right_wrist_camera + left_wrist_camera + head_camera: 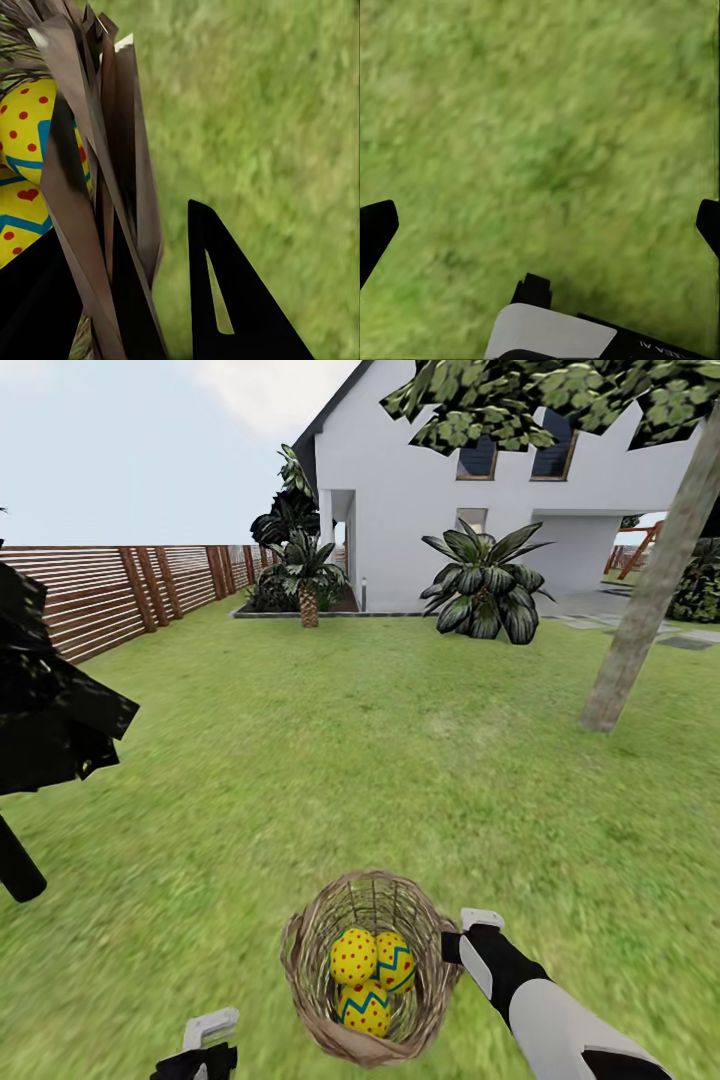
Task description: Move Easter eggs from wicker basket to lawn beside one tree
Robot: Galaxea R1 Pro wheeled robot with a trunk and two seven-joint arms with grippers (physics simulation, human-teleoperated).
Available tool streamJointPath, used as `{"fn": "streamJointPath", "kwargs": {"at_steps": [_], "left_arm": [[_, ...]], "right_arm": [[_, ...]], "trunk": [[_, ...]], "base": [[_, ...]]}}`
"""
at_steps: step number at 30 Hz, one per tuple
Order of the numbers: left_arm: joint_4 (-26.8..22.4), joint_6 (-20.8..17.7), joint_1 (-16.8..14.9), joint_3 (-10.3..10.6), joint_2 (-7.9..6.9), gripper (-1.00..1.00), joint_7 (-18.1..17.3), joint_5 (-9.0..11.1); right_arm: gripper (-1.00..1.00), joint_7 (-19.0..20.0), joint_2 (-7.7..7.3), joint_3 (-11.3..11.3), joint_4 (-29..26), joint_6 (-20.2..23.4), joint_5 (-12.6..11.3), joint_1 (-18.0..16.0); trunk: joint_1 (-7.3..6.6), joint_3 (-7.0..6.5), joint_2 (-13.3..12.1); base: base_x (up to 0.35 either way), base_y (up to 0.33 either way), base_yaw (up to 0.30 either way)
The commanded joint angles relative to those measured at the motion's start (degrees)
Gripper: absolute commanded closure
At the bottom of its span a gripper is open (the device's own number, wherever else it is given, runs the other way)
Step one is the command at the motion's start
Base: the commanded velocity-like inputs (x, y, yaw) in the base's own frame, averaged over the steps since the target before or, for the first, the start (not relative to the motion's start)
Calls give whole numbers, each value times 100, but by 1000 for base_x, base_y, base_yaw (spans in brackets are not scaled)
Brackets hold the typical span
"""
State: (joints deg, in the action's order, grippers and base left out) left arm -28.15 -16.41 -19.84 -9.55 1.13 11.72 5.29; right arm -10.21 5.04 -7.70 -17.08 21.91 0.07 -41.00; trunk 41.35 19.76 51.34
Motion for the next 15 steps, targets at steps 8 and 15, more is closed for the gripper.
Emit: {"fn": "streamJointPath", "kwargs": {"at_steps": [8, 15], "left_arm": [[362, -11, -799, -17, -226, -100, 30, 59], [794, 490, -943, -29, -290, -100, 25, 77]], "right_arm": [[100, -16, 5, -39, -13, 20, -25, -4], [100, -16, 5, -38, -7, 16, -25, -4]], "trunk": [[3, 7, 5], [3, 7, 5]], "base": [[243, 0, 0], [260, 0, 0]]}}
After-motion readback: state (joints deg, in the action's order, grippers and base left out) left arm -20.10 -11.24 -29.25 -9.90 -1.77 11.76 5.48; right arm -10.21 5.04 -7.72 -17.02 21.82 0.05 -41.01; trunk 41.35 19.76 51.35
